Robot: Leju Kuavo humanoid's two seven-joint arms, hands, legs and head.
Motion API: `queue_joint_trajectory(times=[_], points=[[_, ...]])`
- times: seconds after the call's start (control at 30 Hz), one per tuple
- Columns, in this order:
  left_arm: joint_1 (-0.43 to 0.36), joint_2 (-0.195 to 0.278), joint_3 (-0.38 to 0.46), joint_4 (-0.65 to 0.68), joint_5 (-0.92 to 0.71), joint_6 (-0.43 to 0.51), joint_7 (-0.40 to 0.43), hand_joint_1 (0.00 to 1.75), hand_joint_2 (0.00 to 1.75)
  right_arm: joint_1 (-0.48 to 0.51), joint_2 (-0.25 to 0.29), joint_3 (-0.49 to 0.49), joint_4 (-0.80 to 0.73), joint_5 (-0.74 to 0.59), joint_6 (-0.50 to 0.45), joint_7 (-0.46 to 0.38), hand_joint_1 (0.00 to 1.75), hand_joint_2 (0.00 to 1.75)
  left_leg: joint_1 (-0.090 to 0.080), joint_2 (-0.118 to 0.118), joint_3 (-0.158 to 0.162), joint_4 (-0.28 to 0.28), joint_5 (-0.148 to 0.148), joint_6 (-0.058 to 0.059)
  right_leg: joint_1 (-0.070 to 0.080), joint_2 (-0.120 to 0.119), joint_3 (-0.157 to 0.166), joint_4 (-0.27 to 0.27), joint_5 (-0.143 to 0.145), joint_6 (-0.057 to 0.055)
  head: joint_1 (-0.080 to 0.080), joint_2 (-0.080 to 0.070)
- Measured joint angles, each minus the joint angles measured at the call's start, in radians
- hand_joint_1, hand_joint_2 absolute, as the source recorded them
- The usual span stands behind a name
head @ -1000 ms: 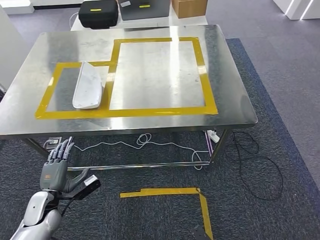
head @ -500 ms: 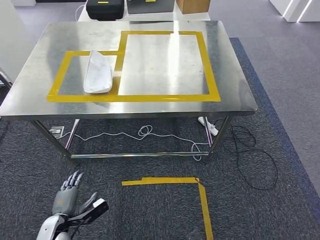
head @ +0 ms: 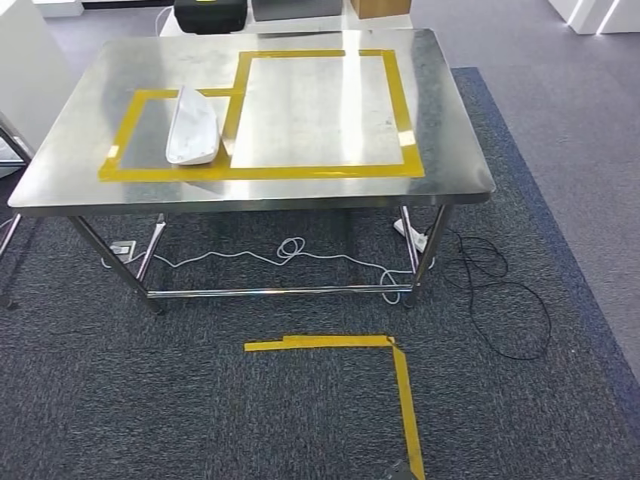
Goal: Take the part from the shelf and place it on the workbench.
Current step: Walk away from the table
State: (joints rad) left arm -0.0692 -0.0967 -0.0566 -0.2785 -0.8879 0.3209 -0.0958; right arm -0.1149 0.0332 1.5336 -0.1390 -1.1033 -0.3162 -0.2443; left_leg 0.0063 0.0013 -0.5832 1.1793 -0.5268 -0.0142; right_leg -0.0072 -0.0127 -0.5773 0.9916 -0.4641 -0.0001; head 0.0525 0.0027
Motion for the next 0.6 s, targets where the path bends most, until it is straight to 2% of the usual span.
queue_joint_trajectory(times=[0.03, 0.07, 0.1, 0.13, 0.17, 0.2, 0.23, 0.27, 0.33, 0.37, 0.4, 0.43, 0.47, 0.5, 0.53, 0.57, 0.6], points=[[0.0, -0.001, 0.004, 0.006, 0.0, -0.005, 0.009, 0.0, 0.0, -0.001, 0.0, 0.0, 0.0, 0.0, 0.0, 0.0, 0.0, 0.0, -0.001, 0.0, 0.06, -0.083, 0.003, 0.005, 0.001, -0.001, -0.01, 0.005, 0.007, 0.004, 0.0, 0.0], [0.001, -0.003, 0.008, 0.011, 0.001, -0.009, 0.021, 0.0, 0.0, -0.001, 0.0, 0.0, 0.0, 0.0, -0.001, -0.001, 0.0, 0.0, -0.003, 0.0, 0.104, -0.147, -0.003, 0.011, 0.002, -0.002, -0.014, 0.006, 0.014, 0.009, 0.001, 0.0], [0.002, -0.004, 0.012, 0.017, 0.004, -0.011, 0.034, 0.0, 0.0, -0.002, 0.0, 0.0, 0.0, -0.002, -0.001, -0.002, 0.0, 0.0, -0.006, -0.001, 0.131, -0.189, -0.012, 0.016, 0.002, -0.003, -0.016, 0.006, 0.022, 0.015, 0.0, 0.0], [0.005, -0.006, 0.018, 0.022, 0.007, -0.009, 0.045, 0.0, 0.0, -0.002, 0.0, 0.0, 0.0, -0.005, -0.002, -0.003, 0.0, 0.0, -0.009, -0.001, 0.136, -0.207, -0.013, 0.022, 0.002, -0.003, -0.018, 0.004, 0.031, 0.022, 0.001, 0.0], [0.009, -0.008, 0.025, 0.029, 0.012, -0.004, 0.053, 0.0, 0.0, -0.001, 0.0, 0.0, 0.0, -0.009, -0.003, -0.005, 0.0, 0.0, -0.009, 0.0, 0.128, -0.209, -0.004, 0.029, 0.0, -0.004, -0.02, 0.002, 0.038, 0.029, 0.0, 0.0], [0.013, -0.011, 0.031, 0.035, 0.016, 0.002, 0.059, 0.0, 0.0, 0.0, 0.0, 0.0, 0.0, -0.014, -0.004, -0.006, 0.0, 0.0, -0.009, 0.002, 0.118, -0.213, 0.007, 0.037, -0.001, -0.002, -0.026, 0.005, 0.032, 0.036, -0.001, 0.0], [0.017, -0.013, 0.036, 0.039, 0.019, 0.008, 0.064, 0.0, 0.0, 0.003, -0.001, 0.0, 0.0, -0.017, -0.006, -0.008, 0.0, 0.0, -0.008, 0.004, 0.106, -0.216, 0.02, 0.046, -0.002, 0.001, -0.038, 0.021, 0.008, 0.041, 0.0, 0.0], [0.021, -0.015, 0.04, 0.043, 0.021, 0.014, 0.067, 0.0, 0.0, 0.006, -0.001, 0.0, 0.0, -0.02, -0.007, -0.009, 0.0, 0.0, -0.007, 0.005, 0.091, -0.219, 0.034, 0.053, -0.003, 0.004, -0.054, 0.056, -0.034, 0.045, 0.002, 0.0], [0.025, -0.019, 0.049, 0.048, 0.024, 0.022, 0.072, 0.0, 0.0, 0.01, -0.001, 0.0, 0.0, -0.024, -0.01, -0.012, 0.0, 0.0, -0.01, 0.006, 0.058, -0.218, 0.059, 0.06, -0.003, 0.009, -0.09, 0.179, -0.138, 0.049, 0.008, 0.0], [0.026, -0.021, 0.054, 0.05, 0.027, 0.025, 0.074, 0.0, 0.0, 0.01, -0.002, 0.0, 0.0, -0.026, -0.012, -0.014, 0.0, 0.0, -0.012, 0.006, 0.041, -0.217, 0.071, 0.061, -0.003, 0.009, -0.099, 0.243, -0.166, 0.051, 0.009, 0.0], [0.027, -0.023, 0.058, 0.052, 0.031, 0.027, 0.074, 0.0, 0.0, 0.011, -0.002, 0.0, 0.0, -0.028, -0.013, -0.016, 0.0, 0.0, -0.014, 0.006, 0.024, -0.215, 0.083, 0.06, -0.003, 0.01, -0.097, 0.286, -0.166, 0.051, 0.01, 0.0], [0.028, -0.024, 0.062, 0.054, 0.033, 0.029, 0.074, 0.0, 0.0, 0.011, -0.002, 0.0, 0.0, -0.03, -0.013, -0.019, 0.0, 0.0, -0.015, 0.007, 0.007, -0.212, 0.094, 0.059, -0.003, 0.009, -0.08, 0.297, -0.142, 0.051, 0.009, 0.0], [0.029, -0.025, 0.066, 0.055, 0.036, 0.032, 0.074, 0.0, 0.0, 0.012, -0.002, 0.0, 0.0, -0.031, -0.014, -0.02, 0.0, 0.0, -0.015, 0.007, -0.008, -0.209, 0.105, 0.057, -0.003, 0.009, -0.044, 0.27, -0.107, 0.05, 0.009, 0.0], [0.029, -0.025, 0.071, 0.056, 0.038, 0.034, 0.074, 0.0, 0.0, 0.012, -0.002, 0.0, 0.0, -0.033, -0.014, -0.022, 0.0, 0.0, -0.015, 0.007, -0.022, -0.203, 0.114, 0.054, -0.004, 0.01, 0.008, 0.208, -0.08, 0.05, 0.01, 0.0], [0.029, -0.026, 0.075, 0.057, 0.04, 0.037, 0.074, 0.0, 0.0, 0.011, -0.002, 0.0, 0.0, -0.035, -0.014, -0.023, 0.0, 0.0, -0.017, 0.006, -0.034, -0.196, 0.122, 0.051, -0.003, 0.011, 0.071, 0.123, -0.074, 0.049, 0.01, 0.0], [0.03, -0.027, 0.079, 0.058, 0.041, 0.04, 0.073, 0.0, 0.0, 0.01, -0.002, 0.0, 0.0, -0.036, -0.015, -0.024, 0.0, 0.0, -0.018, 0.005, -0.044, -0.19, 0.131, 0.047, -0.003, 0.012, 0.126, 0.042, -0.082, 0.045, 0.011, 0.0], [0.03, -0.028, 0.081, 0.059, 0.042, 0.042, 0.073, 0.0, 0.0, 0.009, -0.002, 0.0, 0.0, -0.037, -0.015, -0.025, 0.0, 0.0, -0.019, 0.005, -0.051, -0.185, 0.14, 0.043, -0.001, 0.013, 0.161, -0.015, -0.097, 0.042, 0.011, 0.0]])
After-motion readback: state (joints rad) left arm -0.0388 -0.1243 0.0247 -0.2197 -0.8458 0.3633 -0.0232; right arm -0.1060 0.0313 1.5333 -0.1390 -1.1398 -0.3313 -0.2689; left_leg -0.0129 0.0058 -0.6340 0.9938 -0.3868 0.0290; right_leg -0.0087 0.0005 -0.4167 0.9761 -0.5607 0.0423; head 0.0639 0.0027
